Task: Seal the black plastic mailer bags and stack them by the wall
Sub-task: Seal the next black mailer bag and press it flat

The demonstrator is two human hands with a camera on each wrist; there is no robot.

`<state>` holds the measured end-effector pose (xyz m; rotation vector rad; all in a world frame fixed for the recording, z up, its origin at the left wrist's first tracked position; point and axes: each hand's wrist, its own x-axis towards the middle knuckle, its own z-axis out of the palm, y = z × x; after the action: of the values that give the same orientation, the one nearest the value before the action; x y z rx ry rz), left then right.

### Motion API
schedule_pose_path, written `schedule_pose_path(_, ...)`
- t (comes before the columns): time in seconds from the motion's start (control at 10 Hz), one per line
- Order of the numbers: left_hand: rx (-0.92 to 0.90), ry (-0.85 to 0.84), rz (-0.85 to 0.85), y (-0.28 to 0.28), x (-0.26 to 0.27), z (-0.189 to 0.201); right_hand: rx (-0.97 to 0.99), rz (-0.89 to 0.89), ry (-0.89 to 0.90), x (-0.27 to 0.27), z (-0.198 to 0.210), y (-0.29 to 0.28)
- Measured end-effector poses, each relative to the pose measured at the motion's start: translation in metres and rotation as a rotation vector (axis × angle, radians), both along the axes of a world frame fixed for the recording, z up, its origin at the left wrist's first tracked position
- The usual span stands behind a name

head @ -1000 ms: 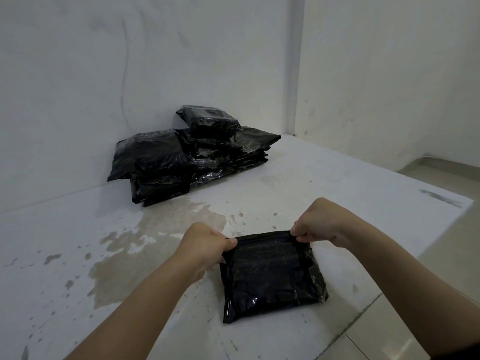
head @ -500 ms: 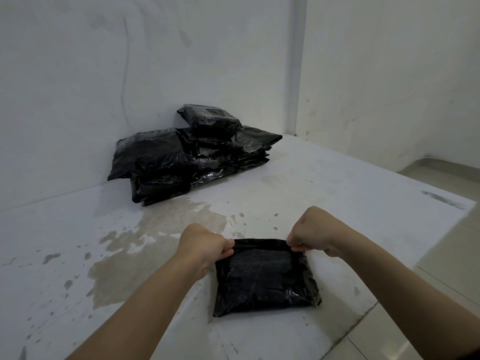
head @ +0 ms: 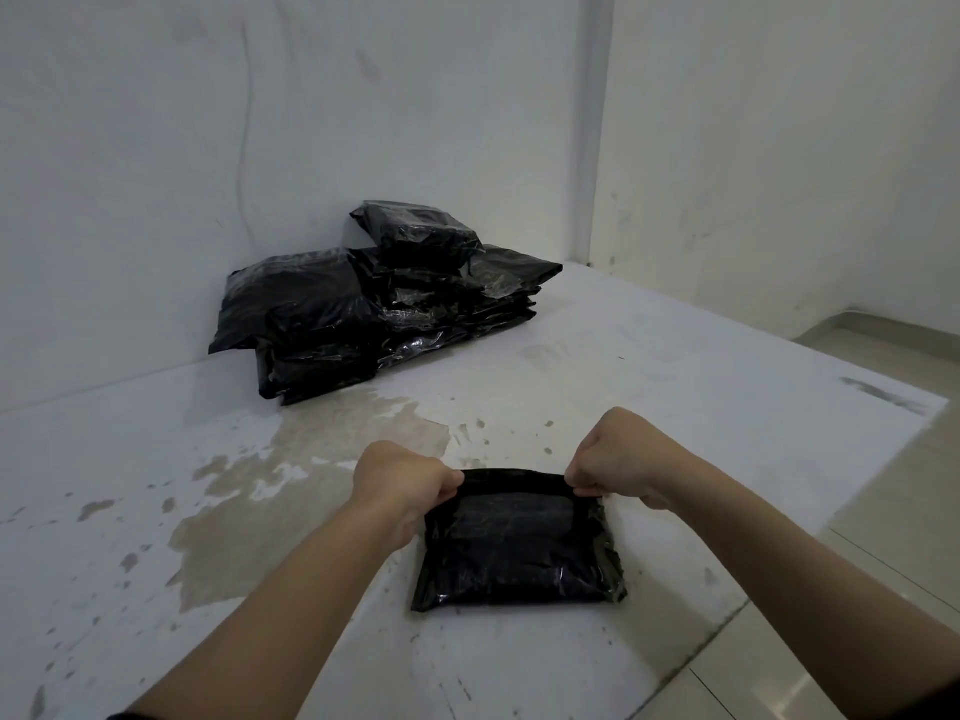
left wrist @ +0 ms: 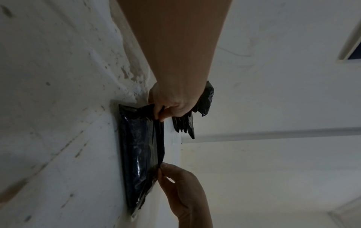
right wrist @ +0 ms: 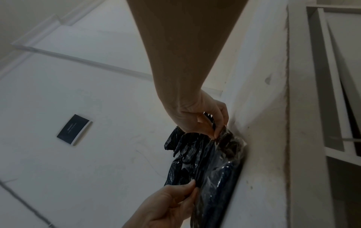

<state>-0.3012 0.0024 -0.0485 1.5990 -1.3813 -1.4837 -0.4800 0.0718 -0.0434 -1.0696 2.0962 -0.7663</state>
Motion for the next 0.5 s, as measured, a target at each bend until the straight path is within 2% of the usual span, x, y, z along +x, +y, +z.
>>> schedule_pose_path(0.1, -0.074, -0.043, -0.009, 0.001, -0.001, -0.001, -0.007, 0.003, 0.046, 0.000, -0.003, 0.001)
schedule_pose_path(0.3, -0.234, -0.210, -0.197, -0.003, 0.007, -0.008, -0.091, 0.012, 0.164, -0.002, -0.014, 0.008)
schedule_pose_path(0.5, -0.420, -0.410, -0.345, -0.009, 0.009, -0.010, -0.258, 0.104, 0.315, -0.001, -0.022, 0.014)
